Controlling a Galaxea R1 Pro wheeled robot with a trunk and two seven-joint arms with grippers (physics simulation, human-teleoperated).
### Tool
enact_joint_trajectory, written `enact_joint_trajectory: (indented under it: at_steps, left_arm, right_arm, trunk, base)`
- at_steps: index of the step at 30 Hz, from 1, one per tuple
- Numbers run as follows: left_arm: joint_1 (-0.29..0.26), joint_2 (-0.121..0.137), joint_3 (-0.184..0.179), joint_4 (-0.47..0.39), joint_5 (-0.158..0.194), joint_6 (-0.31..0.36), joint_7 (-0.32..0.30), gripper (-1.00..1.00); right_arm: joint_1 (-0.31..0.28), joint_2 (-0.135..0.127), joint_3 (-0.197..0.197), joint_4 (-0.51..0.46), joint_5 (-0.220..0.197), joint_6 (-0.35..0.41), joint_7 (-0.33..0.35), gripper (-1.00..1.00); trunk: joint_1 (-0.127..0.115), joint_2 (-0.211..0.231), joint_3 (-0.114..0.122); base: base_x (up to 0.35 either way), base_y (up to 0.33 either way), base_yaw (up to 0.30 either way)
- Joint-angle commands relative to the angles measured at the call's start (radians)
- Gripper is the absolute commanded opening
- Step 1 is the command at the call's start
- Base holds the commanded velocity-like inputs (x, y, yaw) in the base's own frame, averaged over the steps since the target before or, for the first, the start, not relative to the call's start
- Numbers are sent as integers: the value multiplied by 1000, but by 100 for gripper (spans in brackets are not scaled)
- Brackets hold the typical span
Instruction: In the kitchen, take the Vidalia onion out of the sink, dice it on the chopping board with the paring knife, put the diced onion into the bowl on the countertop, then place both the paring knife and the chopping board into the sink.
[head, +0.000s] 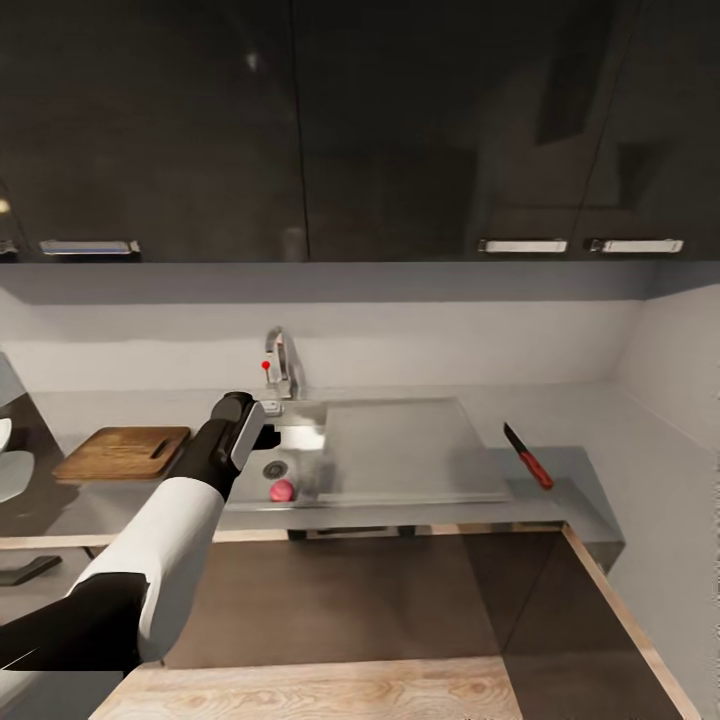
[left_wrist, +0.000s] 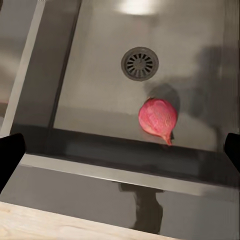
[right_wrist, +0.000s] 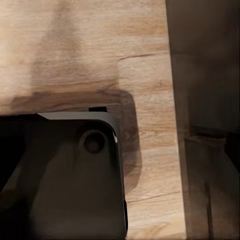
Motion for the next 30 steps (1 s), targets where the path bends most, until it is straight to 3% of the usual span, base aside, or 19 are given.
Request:
enact_joint_trajectory:
  at_steps: [1,15,30]
  left_arm:
    - [-1,0,3,-1,11,2,9,100]
    - [-1,11,2,9,11,2,9,100]
    - [-1,50,3,98,9,2,9,100]
  right_arm:
    - [-1,1,9,1,-10,3,-2,100]
    - [-1,2,9,1,-10,15,-3,100]
    - [-1,8,9,1,-10,15,-3,100]
  trunk:
    - [1,-2,-2]
    - [1,-2,-1]
    - [1,-2,0]
  base:
    - [3,-4,-147]
    - [93,-7,-51]
    - [13,-1,-32]
